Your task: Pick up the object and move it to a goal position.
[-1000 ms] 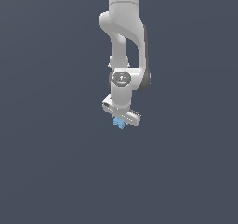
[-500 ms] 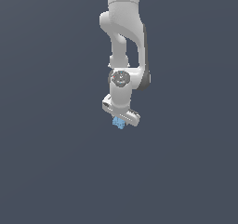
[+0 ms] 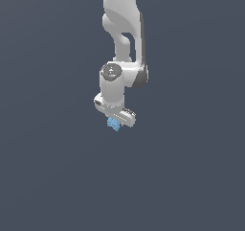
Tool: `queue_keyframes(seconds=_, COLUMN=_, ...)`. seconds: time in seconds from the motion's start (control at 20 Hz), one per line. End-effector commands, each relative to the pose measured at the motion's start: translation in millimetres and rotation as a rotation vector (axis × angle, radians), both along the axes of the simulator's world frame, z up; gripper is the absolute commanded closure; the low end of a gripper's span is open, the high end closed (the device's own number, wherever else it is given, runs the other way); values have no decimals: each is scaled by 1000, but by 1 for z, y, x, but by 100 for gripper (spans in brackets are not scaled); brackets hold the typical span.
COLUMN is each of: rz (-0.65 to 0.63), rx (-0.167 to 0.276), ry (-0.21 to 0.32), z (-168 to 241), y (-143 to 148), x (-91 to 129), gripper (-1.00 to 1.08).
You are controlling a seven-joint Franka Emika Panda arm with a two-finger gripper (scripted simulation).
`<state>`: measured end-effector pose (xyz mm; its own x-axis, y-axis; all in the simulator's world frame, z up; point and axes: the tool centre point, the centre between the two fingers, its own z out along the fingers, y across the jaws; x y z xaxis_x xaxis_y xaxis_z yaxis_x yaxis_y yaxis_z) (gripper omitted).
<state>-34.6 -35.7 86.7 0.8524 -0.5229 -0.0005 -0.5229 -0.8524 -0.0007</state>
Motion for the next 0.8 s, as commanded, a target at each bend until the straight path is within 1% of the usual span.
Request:
queue_keyframes(seconds=0.0, rz=-1, rx=0, ry=-1, z=19, y=-19, x=4, gripper=108)
queue_keyframes(seconds=0.4, rz=-1, rx=0, ry=-1, z=84, y=-82, x=19, gripper=108)
queue_keyframes(seconds=0.55, rz=-1, rx=0, ry=0, z=102, y=-101, x=24, gripper=108)
queue_keyframes(seconds=0.75, rz=-1, rx=0, ry=0, z=119, y=-118, x=29, gripper=108)
